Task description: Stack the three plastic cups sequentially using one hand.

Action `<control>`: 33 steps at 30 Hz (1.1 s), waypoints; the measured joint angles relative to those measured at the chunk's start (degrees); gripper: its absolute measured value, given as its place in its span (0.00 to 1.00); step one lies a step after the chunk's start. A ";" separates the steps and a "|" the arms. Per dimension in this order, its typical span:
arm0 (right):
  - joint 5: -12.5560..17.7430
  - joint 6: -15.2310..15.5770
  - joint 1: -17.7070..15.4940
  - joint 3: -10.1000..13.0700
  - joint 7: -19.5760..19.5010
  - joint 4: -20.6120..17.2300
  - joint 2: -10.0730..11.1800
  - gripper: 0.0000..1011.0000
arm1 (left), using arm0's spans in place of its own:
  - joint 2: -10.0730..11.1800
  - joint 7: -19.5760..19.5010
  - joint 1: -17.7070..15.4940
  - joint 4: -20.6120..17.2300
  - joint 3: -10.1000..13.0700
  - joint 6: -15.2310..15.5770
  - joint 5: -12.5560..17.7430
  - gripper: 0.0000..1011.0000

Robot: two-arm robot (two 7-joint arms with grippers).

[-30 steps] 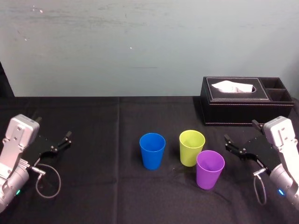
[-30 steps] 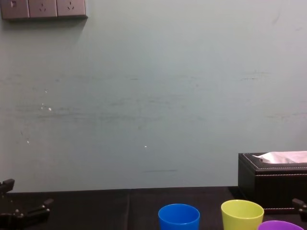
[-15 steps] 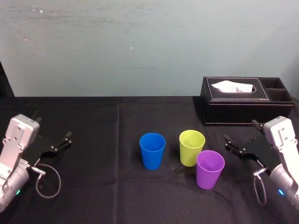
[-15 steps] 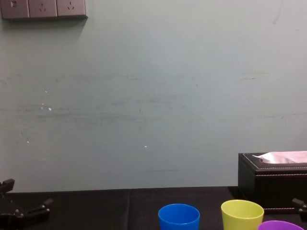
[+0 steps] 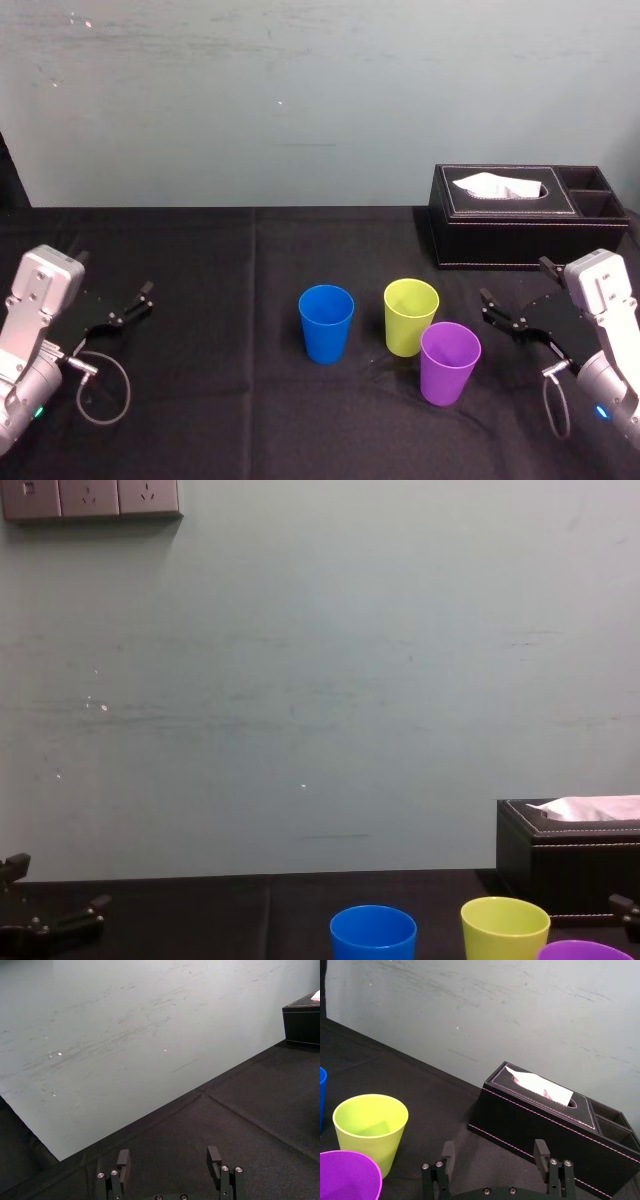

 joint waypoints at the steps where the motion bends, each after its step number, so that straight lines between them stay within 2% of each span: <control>1: 0.00 0.00 0.00 0.00 0.00 0.00 0.00 0.99 | 0.00 0.00 0.00 0.00 0.00 0.00 0.00 0.99; 12: -0.01 0.01 -0.01 0.19 0.08 -0.04 -0.14 0.99 | 0.00 0.00 0.00 0.00 0.00 -0.01 0.00 0.99; 18: -0.10 1.42 -1.33 1.61 0.27 -2.30 0.11 0.99 | 0.00 0.00 0.00 0.00 0.00 -0.01 0.00 0.99; 23: 0.97 4.58 -5.77 4.71 -0.41 -8.29 2.46 0.99 | 0.00 0.00 0.00 0.00 0.00 0.00 0.00 0.99; 24: 0.97 4.58 -5.77 4.71 -0.41 -8.29 2.46 0.99 | 0.00 0.00 0.00 0.00 0.00 0.00 0.00 0.99; 30: 3.24 10.14 -13.06 8.22 -0.73 -16.81 6.18 0.99 | 0.00 0.00 0.00 0.00 -0.01 -0.01 0.00 0.99; 31: 3.96 11.55 -15.14 9.03 -0.68 -19.01 7.06 0.99 | 0.00 0.00 0.00 0.00 0.00 -0.01 -0.01 0.99; 33: 4.63 12.74 -16.98 9.71 -0.52 -20.87 7.76 0.99 | 0.00 0.00 0.00 0.00 0.00 -0.01 0.00 0.99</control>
